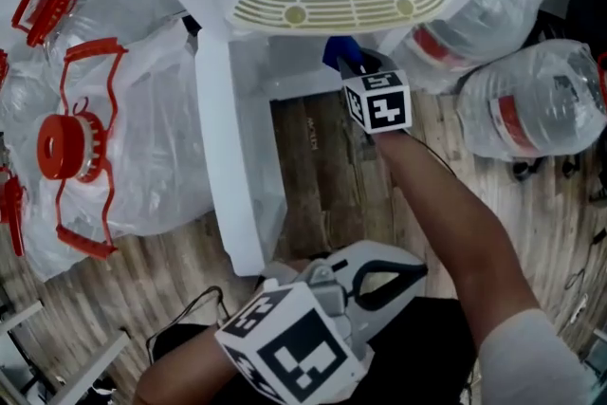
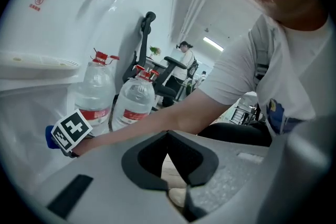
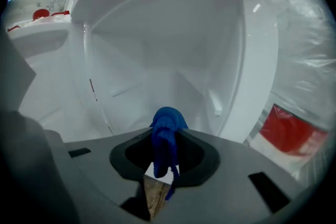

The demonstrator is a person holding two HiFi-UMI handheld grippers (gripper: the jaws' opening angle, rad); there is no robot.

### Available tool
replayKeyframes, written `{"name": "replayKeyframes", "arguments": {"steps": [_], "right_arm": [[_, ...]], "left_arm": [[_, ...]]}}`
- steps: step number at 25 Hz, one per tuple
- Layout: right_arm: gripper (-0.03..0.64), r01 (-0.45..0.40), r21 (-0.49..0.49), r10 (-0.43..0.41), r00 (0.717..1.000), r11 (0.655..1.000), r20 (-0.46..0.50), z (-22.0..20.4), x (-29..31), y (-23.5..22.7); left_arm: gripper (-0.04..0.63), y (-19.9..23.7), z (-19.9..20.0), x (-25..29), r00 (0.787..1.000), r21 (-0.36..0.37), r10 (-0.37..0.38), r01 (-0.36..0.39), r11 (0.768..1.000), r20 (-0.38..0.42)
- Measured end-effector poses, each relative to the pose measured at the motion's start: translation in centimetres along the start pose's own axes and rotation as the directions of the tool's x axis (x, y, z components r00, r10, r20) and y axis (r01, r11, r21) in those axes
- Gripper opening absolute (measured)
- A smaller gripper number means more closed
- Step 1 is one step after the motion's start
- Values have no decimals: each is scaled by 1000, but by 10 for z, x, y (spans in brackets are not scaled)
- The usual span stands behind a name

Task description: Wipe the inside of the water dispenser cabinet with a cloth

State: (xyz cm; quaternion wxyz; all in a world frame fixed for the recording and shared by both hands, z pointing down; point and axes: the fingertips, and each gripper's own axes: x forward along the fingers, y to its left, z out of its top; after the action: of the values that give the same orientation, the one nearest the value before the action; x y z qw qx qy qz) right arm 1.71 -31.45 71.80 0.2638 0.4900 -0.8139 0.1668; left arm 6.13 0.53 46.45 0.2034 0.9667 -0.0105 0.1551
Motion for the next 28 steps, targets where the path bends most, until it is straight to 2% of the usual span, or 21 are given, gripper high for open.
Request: {"name": "replayKeyframes", "arguments": {"steps": [4,9,16,21,28], "right_arm": [[86,89,10,-90,993,996,73,19,11,-18],[84,219,59,-226,957,974,184,61,7,-31],[84,305,150,-333,916,940,225,90,-6,-43],[84,326,175,-360,904,929,231,90,-29,-44],[84,308,153,-337,910,939,242,72,-70,-41]], "left_arm": [[2,3,2,6,999,14,-38,38,999,9],[3,2,9,6,998,43,-52,51,998,21],[2,0,15,-10,997,44,-52,49,998,61],[2,-1,13,-17,997,39,-44,42,998,69],[3,-5,11,-16,997,56,-51,48,997,54]]}}
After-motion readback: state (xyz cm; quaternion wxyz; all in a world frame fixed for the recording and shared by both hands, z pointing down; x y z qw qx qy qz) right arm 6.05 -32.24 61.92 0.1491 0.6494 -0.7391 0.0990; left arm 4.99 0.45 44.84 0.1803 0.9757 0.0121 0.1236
